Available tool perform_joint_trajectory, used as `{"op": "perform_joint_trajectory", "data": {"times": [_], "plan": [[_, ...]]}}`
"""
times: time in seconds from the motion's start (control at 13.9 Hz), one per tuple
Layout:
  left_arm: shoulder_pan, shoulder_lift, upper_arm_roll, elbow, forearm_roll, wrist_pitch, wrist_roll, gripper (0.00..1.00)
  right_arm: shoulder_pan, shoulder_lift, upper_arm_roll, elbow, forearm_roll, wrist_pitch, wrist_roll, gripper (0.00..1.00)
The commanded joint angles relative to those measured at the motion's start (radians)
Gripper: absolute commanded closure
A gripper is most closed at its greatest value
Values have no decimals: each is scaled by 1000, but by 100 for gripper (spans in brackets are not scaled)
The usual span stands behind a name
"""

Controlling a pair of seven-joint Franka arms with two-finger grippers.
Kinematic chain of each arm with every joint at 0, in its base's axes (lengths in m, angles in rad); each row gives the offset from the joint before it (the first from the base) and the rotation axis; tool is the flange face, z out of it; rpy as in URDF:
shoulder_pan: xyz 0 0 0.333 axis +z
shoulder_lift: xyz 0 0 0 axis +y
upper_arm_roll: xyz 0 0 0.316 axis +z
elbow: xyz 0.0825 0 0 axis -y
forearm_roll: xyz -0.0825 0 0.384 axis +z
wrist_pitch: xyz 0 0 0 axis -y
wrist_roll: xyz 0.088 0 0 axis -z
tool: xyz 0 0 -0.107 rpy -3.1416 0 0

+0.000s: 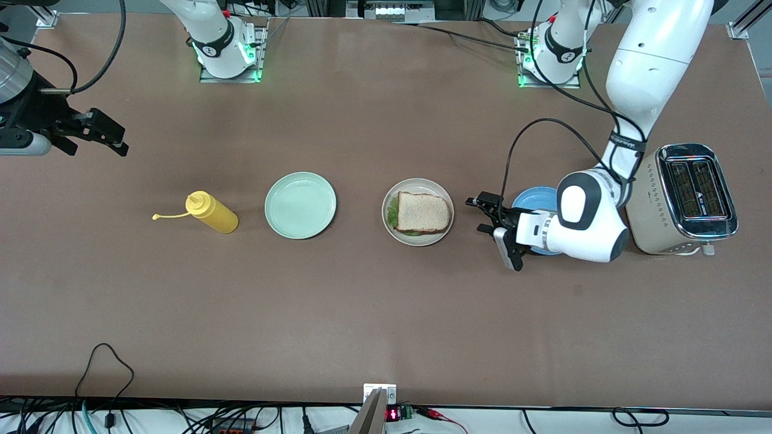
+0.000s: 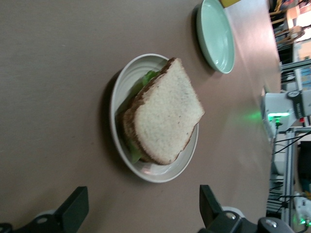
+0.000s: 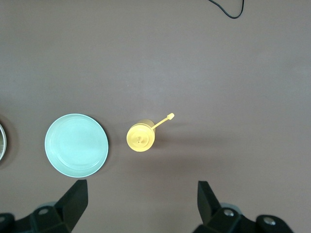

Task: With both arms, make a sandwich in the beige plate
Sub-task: 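Lower the bread onto the lettuce and open the left gripper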

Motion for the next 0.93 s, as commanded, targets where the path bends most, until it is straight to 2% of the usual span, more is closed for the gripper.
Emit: {"op": "perform_joint_trajectory", "data": {"times": [0.0, 0.22, 0.36, 0.57, 0.72, 0.86], "plan": [[-5, -70, 11, -4, 121, -36, -71, 0, -6, -11, 3, 6, -6, -11, -8, 0], [-4, -143, 35, -3, 332, -41, -189, 0, -6, -11, 3, 4, -6, -11, -9, 0], [-4, -182, 42, 23, 426, -88, -271, 0, -6, -11, 3, 5, -6, -9, -9, 0], [-2, -207, 58, 144, 586, -250, -358, 0, -8, -8, 1, 6, -6, -11, -11, 0], [5, -219, 72, 235, 649, -358, -401, 0, -9, -6, 1, 6, -6, -9, -11, 0], [5, -249, 80, 286, 731, -430, -446, 0, -9, -6, 1, 6, -6, -11, -11, 0]]}}
